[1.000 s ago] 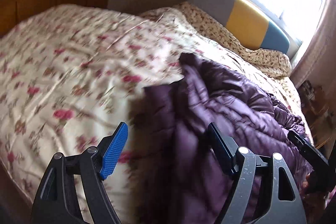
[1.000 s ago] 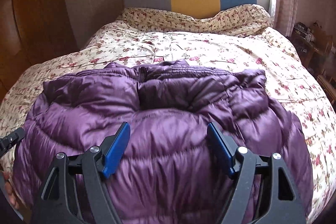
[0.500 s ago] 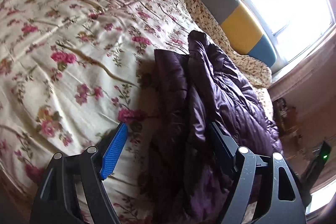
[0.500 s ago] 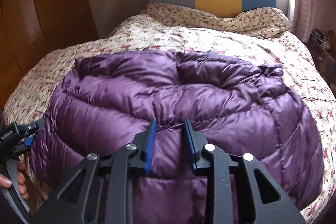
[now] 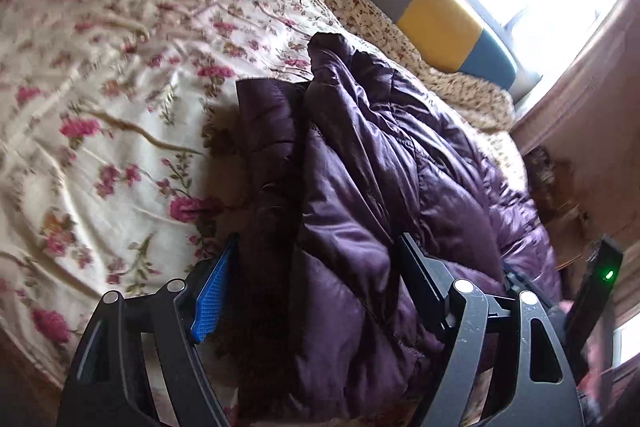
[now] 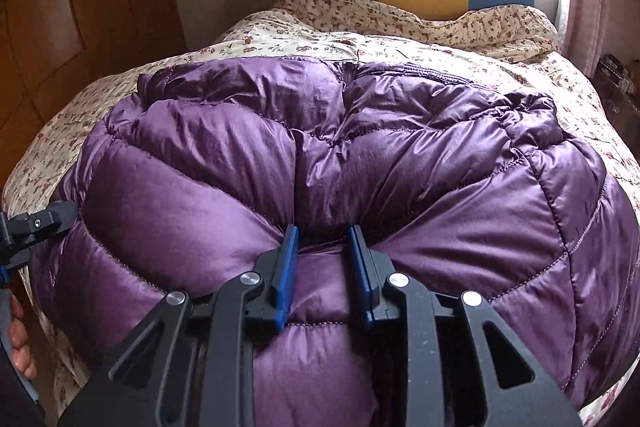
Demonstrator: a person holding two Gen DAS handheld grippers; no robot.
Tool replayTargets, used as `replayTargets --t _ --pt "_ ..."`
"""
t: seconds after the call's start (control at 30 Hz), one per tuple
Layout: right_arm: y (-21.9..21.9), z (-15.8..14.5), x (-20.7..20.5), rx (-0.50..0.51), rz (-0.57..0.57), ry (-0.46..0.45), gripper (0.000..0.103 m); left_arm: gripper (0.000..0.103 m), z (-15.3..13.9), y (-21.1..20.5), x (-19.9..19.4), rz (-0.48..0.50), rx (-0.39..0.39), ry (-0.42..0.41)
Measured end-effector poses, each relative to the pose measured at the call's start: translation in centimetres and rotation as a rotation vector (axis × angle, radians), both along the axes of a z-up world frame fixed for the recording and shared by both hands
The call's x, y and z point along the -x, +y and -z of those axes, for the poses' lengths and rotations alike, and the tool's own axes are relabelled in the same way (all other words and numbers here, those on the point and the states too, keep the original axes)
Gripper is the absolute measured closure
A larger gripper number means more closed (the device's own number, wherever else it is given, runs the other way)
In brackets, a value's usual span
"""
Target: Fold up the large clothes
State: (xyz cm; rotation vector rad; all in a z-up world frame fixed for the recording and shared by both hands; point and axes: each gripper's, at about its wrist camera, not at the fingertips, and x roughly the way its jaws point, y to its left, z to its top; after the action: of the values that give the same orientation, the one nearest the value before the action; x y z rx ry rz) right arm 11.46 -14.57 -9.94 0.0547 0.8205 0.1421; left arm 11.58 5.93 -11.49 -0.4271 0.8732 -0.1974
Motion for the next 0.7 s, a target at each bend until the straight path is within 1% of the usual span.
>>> replayTargets --t 0.03,0.1,0.17,0.27,0.5,0.63,0.7 --pt "0.0 0.0 0.0 -0.002 0.000 -0.001 0.078 0.026 -0.6 -0.5 0.5 0.001 -0.055 -0.022" --pt "-0.1 0.1 0.1 -0.003 0.000 -0.004 0.078 0.026 -1.4 -1.2 1.1 0.015 -0.116 -0.056" --pt "-0.2 0.1 0.1 -0.005 0.001 -0.002 0.078 0.026 -1.9 -1.6 1.4 0.021 -0.154 -0.080" --pt "-0.1 0.1 0.1 -0.002 0.003 -0.001 0.077 0.026 -2.7 -2.1 2.0 0.036 -0.181 -0.111" --pt "-0.2 0.1 0.1 -0.002 0.002 -0.002 0.077 0.026 -3.3 -1.6 2.1 0.029 -0.185 -0.126" --pt "-0.3 0.1 0.1 -0.003 0.002 -0.003 0.077 0.026 -2.6 -1.0 2.1 0.017 -0.169 -0.100" --pt "-0.3 0.1 0.1 -0.004 0.001 -0.004 0.077 0.026 -2.0 -0.3 2.0 0.008 -0.139 -0.077"
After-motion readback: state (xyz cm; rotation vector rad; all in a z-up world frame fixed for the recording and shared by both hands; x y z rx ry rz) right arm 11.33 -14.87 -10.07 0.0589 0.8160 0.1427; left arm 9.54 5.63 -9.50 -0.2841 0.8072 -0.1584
